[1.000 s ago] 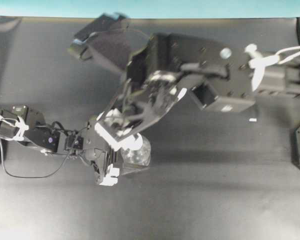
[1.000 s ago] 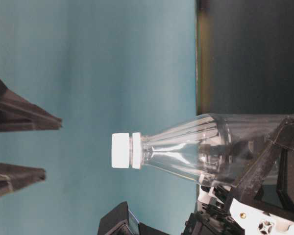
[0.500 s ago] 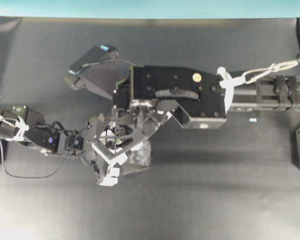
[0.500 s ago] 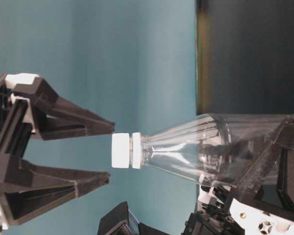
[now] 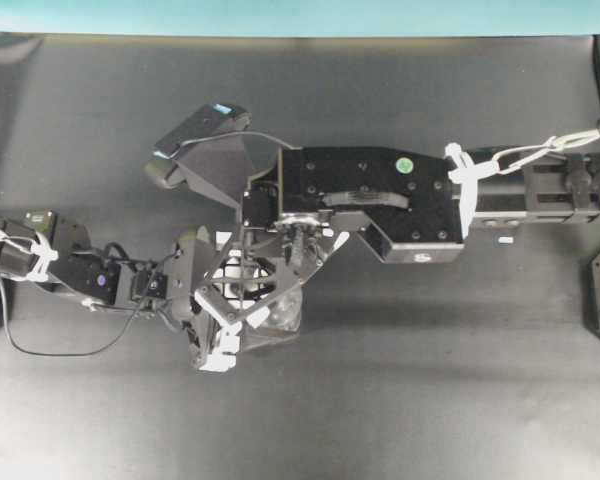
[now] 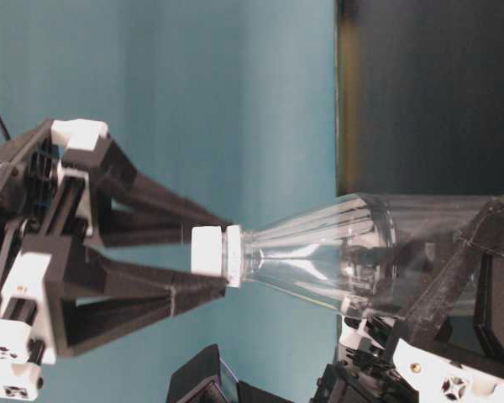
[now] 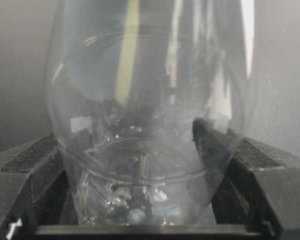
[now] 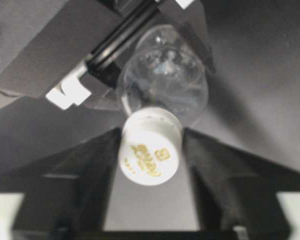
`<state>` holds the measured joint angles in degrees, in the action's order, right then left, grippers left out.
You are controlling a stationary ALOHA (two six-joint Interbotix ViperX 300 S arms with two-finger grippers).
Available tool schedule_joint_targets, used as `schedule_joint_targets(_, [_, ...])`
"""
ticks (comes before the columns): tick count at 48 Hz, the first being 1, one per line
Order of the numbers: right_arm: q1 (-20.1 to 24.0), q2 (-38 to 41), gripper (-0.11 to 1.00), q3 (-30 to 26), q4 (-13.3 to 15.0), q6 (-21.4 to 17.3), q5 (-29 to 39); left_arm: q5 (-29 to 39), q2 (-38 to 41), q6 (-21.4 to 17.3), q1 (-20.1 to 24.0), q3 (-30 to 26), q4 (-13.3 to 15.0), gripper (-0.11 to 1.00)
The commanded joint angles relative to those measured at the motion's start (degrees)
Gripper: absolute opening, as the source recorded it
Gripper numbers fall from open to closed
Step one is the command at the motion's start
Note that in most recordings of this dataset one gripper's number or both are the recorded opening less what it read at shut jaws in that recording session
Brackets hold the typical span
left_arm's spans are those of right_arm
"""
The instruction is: Open the bottle cap by holding the bottle with the left arm and twisting the cap with the right arm.
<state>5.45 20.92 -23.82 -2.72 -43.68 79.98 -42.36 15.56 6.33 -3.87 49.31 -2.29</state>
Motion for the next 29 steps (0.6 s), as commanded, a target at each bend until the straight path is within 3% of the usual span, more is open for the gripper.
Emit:
schedule_joint_targets(1, [2.3,-0.4,0.36,-0.3,0.0,1.5,-0.2,0.6,0.4,0.4,-0.4,0.1,-0.2,0.80])
schedule_joint_targets(13, [2.3,-0.8,0.36,-0.5,0.0,6.9,0.9,1.0,0.4,0.4,-0.4,0.1,-0.3,0.80])
schedule_joint_targets(29, [2.5,-1.2,0.36,-0.5,0.0,32.0,1.1,1.1,0.4,0.4,-0.4,0.3,-0.2,0.80])
